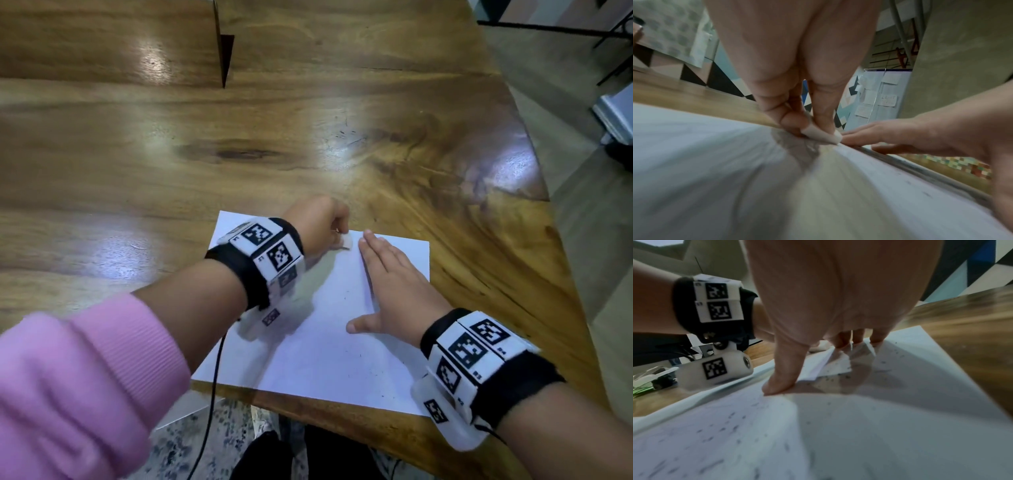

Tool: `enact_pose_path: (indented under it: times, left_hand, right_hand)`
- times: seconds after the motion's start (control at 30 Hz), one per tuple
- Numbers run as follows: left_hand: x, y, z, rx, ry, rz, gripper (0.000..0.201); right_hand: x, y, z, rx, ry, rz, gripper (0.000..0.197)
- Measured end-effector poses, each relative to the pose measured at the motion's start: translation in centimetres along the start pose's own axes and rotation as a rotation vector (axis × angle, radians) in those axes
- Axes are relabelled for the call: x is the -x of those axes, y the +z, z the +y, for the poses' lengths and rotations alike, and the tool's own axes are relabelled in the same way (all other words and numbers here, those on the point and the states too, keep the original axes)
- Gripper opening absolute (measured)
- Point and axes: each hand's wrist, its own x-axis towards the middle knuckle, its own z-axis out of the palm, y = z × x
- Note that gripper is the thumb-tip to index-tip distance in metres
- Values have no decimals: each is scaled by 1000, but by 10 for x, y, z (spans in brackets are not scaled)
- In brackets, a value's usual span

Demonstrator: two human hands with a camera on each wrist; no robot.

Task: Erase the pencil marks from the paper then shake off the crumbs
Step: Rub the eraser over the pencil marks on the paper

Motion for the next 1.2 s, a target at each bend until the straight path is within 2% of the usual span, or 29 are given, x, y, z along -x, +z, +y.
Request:
enact_pose_path:
  times: [0.07,0.13,0.2,0.23,0.37,0.43,0.5,0.57,0.6,0.63,0.7,0.77,0.83,0.93,1.0,1.13,1.2]
  left_hand:
    - [13,5,-3,3,24,9,6]
    - [35,9,-10,-8,50,-87,20]
    - [46,11,-14,-52,56,-198,19]
    - [43,10,-14,-65,53,-203,15]
    - [6,3,5,-41,31,-30,12]
    - [-1,5,11,-45,22,7,11]
    - [9,6,5,-64,23,-24,4]
    - [22,6,-3,-100,37,-128,27]
    - [25,5,-5,-118,32,-170,32]
    - [25,4,-4,-117,33,-177,27]
    - [14,2,1,-95,19,-106,5]
    - [2,4,9,-79,2,-24,8]
    - [0,6,11,-79,2,-4,8]
    - [21,5,-1,-96,34,-133,8]
    - [29,5,-9,-113,36,-185,18]
    - [6,4,0,-63,-16,0,8]
    - [-7,4,10,-84,-4,44,9]
  right_hand:
    - [0,0,1,-8,2,0,124]
    - [-1,0,1,-18,2,4,124]
    - [0,0,1,-20,2,3,123]
    - [1,0,1,-19,2,5,123]
    - [1,0,0,-15,9,2,123]
    - [2,-1,-1,-24,12,1,123]
    - [1,0,0,-30,10,4,124]
    - [0,1,0,-39,11,7,124]
    - [0,1,0,-39,9,5,124]
    - [0,1,0,-38,9,6,124]
    - [0,1,0,-28,8,9,124]
    - [1,0,-1,-22,5,7,123]
    - [1,-1,-1,-21,10,7,123]
    - [0,-1,-1,-29,11,8,124]
    - [0,0,-1,-27,10,6,124]
    - [1,-1,-2,-20,10,0,124]
    - [1,-2,-2,-17,11,3,123]
